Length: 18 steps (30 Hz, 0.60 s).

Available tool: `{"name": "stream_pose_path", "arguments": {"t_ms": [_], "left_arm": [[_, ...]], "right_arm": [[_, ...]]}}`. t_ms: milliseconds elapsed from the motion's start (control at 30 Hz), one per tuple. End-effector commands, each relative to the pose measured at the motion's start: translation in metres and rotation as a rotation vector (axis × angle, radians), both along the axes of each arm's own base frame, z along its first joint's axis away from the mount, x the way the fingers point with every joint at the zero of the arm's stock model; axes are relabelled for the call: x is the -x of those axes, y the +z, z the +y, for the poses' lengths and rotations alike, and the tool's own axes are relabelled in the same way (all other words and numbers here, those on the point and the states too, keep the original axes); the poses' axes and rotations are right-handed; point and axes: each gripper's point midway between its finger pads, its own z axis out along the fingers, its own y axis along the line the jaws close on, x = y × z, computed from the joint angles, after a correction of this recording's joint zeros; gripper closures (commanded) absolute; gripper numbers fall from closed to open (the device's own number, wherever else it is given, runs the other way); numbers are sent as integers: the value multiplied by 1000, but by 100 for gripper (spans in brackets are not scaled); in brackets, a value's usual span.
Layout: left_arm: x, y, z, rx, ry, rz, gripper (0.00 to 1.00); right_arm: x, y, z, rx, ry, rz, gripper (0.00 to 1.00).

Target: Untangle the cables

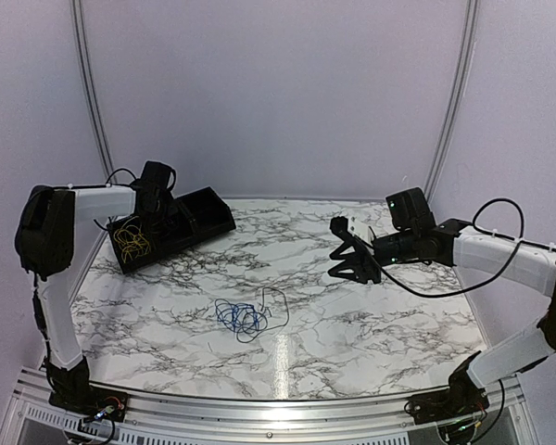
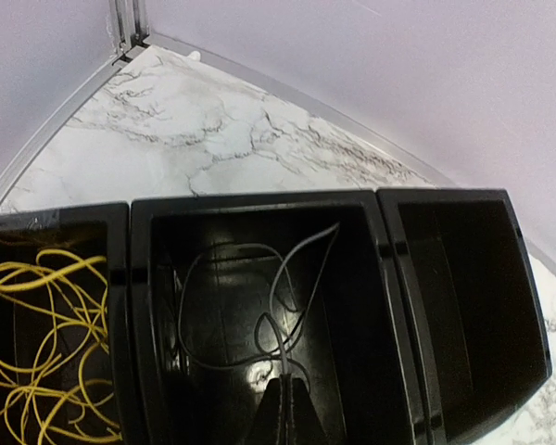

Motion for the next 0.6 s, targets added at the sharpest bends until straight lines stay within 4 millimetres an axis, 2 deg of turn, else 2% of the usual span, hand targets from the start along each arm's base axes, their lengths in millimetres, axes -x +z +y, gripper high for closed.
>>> {"name": "stream_pose_path", "arguments": {"t_ms": [0, 333, 433, 567], "left_arm": [[-13, -16, -1, -9, -28, 52, 100], [-16, -54, -13, 27, -67, 126, 100], [-15, -53, -15, 30, -78, 125, 100], [-14, -37, -16, 31, -94, 101, 99]], "right_arm": [[-6, 11, 4, 3, 4, -30, 55], [-7, 9, 3, 12, -1, -33, 55], [-7, 8, 4, 15, 3, -28, 55], [-7, 8, 4, 16, 4, -30, 55]]}}
